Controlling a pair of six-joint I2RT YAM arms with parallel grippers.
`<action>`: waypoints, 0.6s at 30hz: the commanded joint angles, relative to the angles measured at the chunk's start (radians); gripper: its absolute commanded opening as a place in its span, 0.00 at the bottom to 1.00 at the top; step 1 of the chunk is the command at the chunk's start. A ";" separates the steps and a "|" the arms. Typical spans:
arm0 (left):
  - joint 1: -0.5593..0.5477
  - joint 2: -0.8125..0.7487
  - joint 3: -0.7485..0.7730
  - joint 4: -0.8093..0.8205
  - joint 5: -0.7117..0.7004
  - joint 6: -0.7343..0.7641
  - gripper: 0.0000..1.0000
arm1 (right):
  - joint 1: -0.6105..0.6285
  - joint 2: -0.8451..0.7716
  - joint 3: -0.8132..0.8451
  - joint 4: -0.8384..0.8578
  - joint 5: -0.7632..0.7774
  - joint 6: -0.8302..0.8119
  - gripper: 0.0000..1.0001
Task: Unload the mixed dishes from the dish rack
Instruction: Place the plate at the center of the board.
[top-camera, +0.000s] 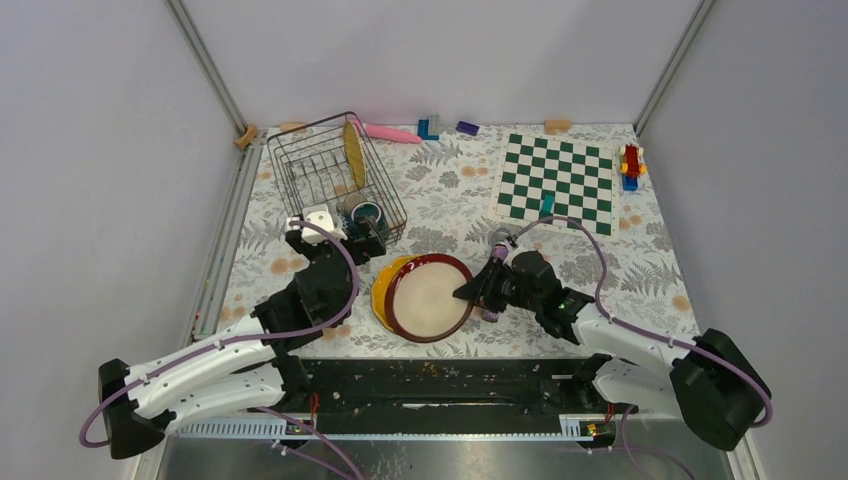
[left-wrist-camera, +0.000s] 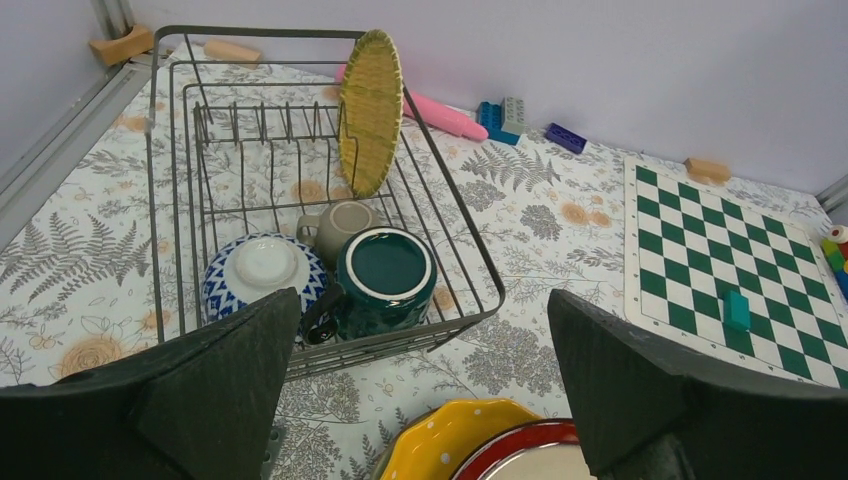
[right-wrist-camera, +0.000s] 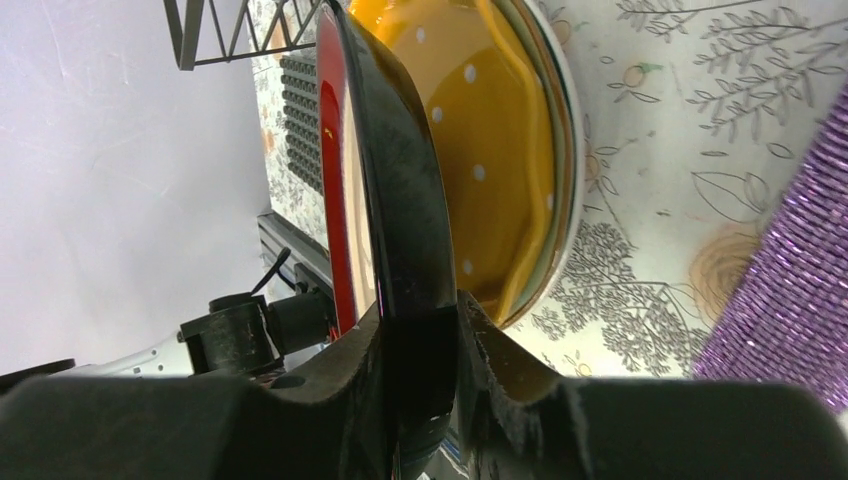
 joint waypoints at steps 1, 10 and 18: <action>0.013 -0.025 -0.017 0.004 -0.023 -0.053 0.99 | 0.003 0.053 0.097 0.316 -0.109 0.060 0.00; 0.035 -0.036 -0.036 -0.007 -0.016 -0.069 0.99 | 0.003 0.216 0.139 0.443 -0.191 0.106 0.00; 0.052 -0.043 -0.045 -0.011 -0.004 -0.078 0.99 | 0.003 0.272 0.141 0.431 -0.162 0.099 0.04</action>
